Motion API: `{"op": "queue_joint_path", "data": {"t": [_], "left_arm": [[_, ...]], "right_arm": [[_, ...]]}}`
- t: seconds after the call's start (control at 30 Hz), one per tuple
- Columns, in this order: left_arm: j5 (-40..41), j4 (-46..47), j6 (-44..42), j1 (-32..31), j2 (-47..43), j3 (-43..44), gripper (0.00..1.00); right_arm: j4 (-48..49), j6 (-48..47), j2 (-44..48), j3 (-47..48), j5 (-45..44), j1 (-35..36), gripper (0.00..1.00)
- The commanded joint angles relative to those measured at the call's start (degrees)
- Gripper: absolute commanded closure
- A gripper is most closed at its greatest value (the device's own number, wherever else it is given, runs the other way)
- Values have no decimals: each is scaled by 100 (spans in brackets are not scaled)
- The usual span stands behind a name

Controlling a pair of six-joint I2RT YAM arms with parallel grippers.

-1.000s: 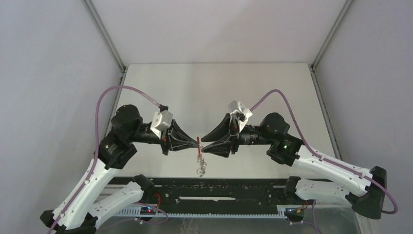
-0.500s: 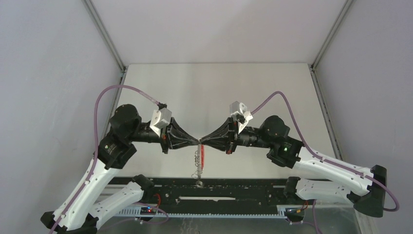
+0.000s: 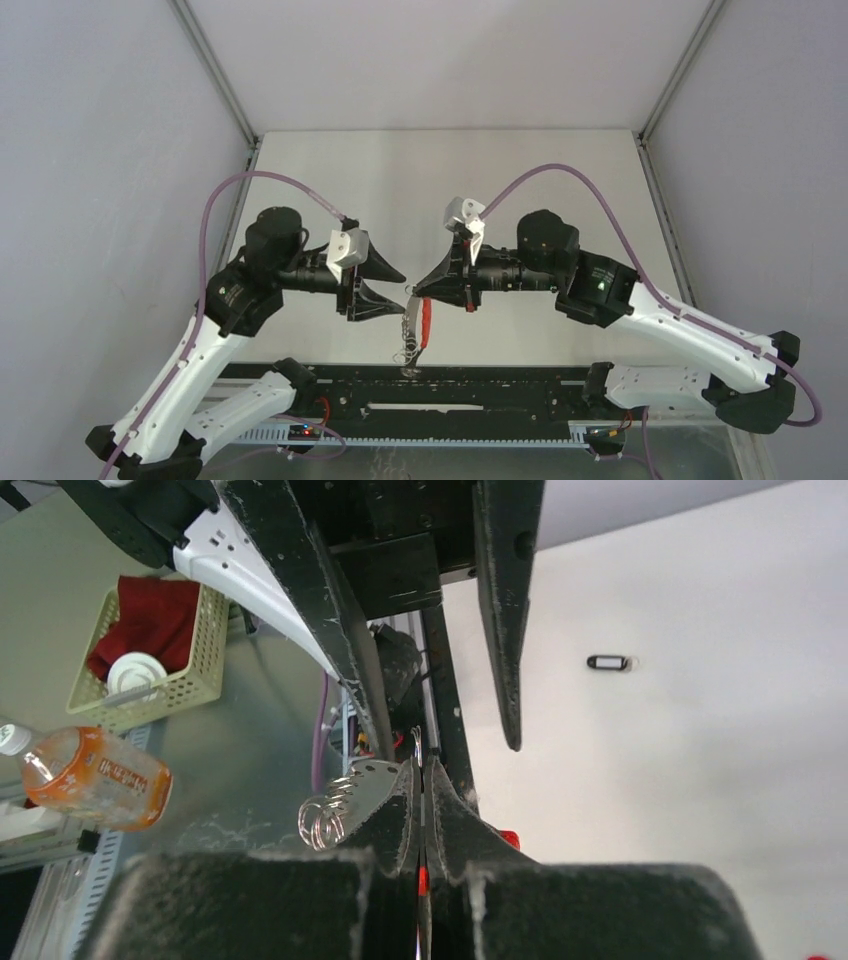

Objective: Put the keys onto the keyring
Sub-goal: Adjust the keyring.

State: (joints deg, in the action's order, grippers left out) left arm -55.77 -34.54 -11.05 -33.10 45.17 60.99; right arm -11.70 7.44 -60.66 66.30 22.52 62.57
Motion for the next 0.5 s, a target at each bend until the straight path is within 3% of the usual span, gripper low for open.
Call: {"op": "queue_joint_path", "data": {"t": [0.0, 0.23, 0.47], "left_arm": [[45, -932, -1083, 32, 137, 586, 41], [-107, -1288, -1531, -4, 276, 800, 54], [1, -1801, -2010, -387, 294, 791, 58]], "right_arm": [[-1944, -389, -434, 1040, -50, 144, 100], [-3262, -726, -1247, 2059, -212, 357, 100], [-3852, -727, -1738, 2771, -323, 403, 100]]}}
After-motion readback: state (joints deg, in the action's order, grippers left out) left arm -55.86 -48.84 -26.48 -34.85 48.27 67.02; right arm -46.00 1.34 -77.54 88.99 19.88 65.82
